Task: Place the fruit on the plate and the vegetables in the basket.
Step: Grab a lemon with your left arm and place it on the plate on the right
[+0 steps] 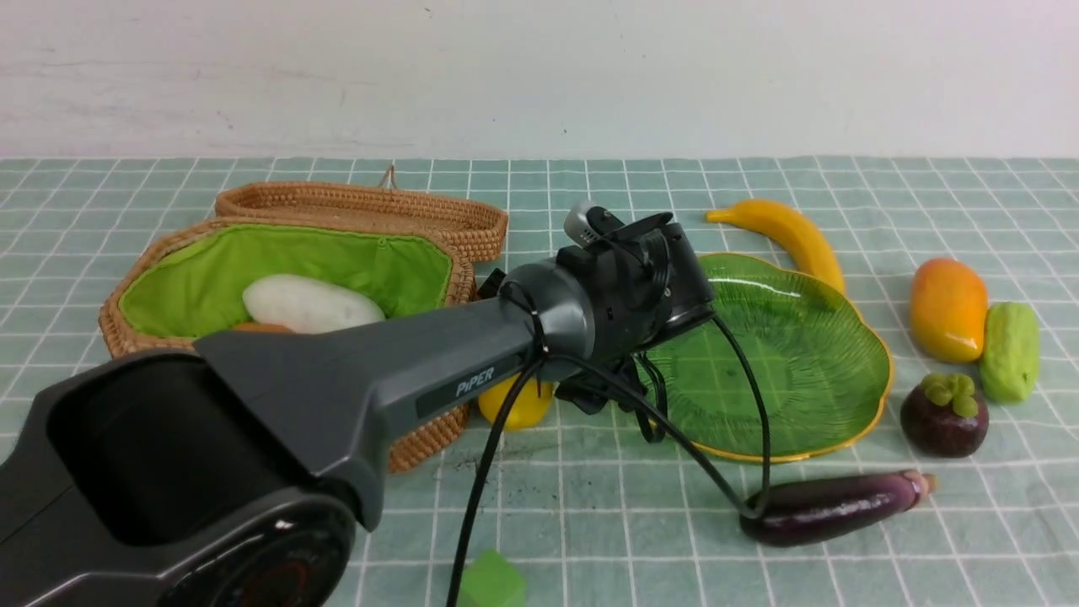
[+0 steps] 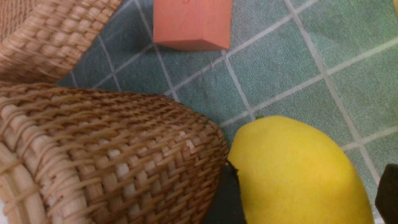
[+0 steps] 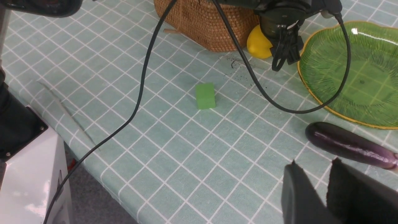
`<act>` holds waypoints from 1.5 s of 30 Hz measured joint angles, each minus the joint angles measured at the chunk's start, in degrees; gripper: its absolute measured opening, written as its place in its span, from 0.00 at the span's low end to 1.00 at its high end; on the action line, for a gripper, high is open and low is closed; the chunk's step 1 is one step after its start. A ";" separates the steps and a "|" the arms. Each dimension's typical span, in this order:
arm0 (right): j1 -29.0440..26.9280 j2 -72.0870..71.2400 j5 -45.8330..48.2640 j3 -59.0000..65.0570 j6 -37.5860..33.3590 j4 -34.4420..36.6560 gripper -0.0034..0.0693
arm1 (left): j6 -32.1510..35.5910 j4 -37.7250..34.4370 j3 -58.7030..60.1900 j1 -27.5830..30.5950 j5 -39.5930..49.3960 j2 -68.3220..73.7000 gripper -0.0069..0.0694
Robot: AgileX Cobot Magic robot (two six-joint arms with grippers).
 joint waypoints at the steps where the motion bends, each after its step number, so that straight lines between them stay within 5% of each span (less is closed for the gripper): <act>1: 0.00 0.00 0.00 0.00 0.00 0.00 0.27 | -0.18 0.00 0.00 0.00 0.06 0.00 0.84; 45: 0.00 0.00 0.00 0.00 -1.29 0.00 0.27 | -4.22 -1.79 -0.17 -0.18 4.10 0.05 0.84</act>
